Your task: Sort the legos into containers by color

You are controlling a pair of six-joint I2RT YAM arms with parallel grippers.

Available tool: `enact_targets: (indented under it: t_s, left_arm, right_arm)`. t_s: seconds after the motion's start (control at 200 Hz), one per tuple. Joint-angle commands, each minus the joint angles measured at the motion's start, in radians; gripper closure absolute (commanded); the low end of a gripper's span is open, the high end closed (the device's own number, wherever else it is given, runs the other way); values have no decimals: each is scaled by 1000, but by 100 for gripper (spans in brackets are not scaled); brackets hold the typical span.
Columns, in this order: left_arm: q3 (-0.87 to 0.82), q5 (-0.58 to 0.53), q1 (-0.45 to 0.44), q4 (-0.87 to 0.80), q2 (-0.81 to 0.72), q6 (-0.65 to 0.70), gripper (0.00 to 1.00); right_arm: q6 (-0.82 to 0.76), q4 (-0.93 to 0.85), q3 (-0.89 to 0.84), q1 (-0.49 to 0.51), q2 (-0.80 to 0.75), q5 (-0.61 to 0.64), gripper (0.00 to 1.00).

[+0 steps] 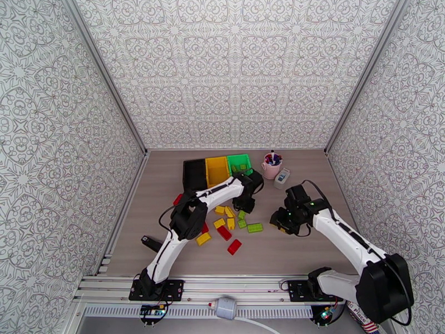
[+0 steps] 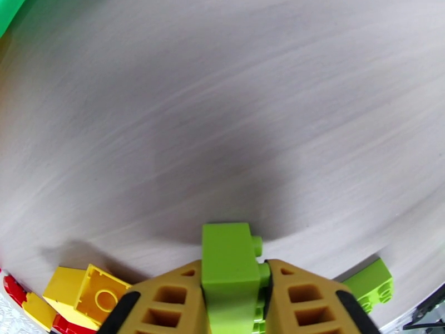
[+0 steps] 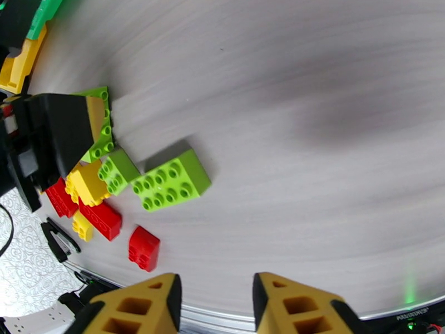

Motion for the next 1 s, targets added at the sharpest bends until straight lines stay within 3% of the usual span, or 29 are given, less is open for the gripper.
enact_targets:
  t_s: [0.0, 0.23, 0.345, 0.555, 0.995]
  left_arm:
    - [8, 83, 44, 43, -84, -43, 78]
    - [39, 157, 139, 114, -111, -99, 77]
    - [92, 174, 186, 139, -112, -114, 77]
    - [140, 217, 280, 233, -107, -170, 77]
    - [477, 310, 371, 328, 114, -250, 68]
  right_arm:
    - [19, 66, 23, 4, 40, -37, 55]
    - [31, 155, 113, 11, 142, -94, 47]
    - [34, 133, 172, 14, 197, -58, 43]
    - [20, 107, 249, 18, 301, -56, 43]
    - [6, 53, 315, 18, 347, -28, 41]
